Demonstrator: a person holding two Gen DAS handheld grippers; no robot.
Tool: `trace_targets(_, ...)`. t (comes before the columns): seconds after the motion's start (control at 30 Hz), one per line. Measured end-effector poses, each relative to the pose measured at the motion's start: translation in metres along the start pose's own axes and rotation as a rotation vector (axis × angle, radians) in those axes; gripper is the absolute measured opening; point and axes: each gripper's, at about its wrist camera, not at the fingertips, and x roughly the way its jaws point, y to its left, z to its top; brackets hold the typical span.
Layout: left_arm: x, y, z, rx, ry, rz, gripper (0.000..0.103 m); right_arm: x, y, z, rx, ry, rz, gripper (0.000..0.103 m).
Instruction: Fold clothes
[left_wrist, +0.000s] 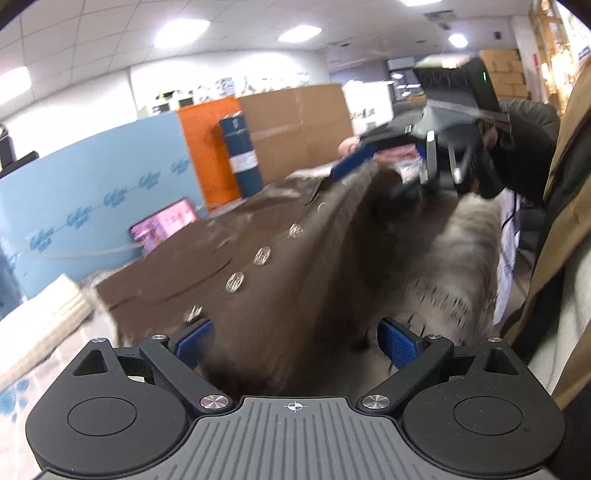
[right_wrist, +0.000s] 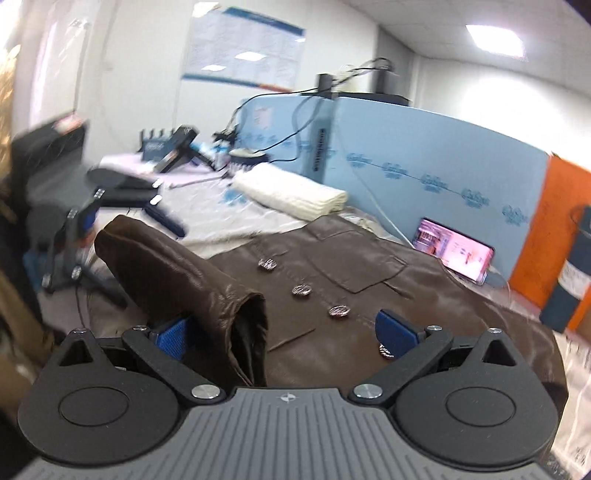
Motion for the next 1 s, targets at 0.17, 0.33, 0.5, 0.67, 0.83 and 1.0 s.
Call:
trace_targets(0.17, 0.004, 0.006, -0.008, -0.026, -0.076, -0.004, 0.056, -0.003, -0.003, -0.002, 0.012, 0.014, 0.028, 0.102)
trace_targets(0.33, 0.006, 0.021, -0.008, -0.119, -0.183, -0.048, 0.030, -0.015, 0.002, -0.019, -0.023, 0.085, 0.047, 0.102)
trace_targets(0.5, 0.010, 0.028, -0.004, -0.198, -0.245, -0.024, 0.028, -0.027, -0.011, -0.049, 0.003, 0.203, -0.063, 0.102)
trace_targets(0.67, 0.018, 0.037, -0.001, -0.235, -0.234, -0.042, 0.023, -0.049, -0.039, -0.075, 0.043, 0.311, -0.256, 0.102)
trace_targets(0.83, 0.019, 0.044, -0.001, -0.270, -0.261, -0.034, 0.020, -0.067, -0.052, -0.085, -0.039, 0.342, -0.414, 0.098)
trace_targets(1.0, 0.012, 0.041, -0.005, -0.286, -0.288, -0.027, 0.012, -0.075, -0.042, -0.087, -0.163, 0.293, -0.445, 0.040)
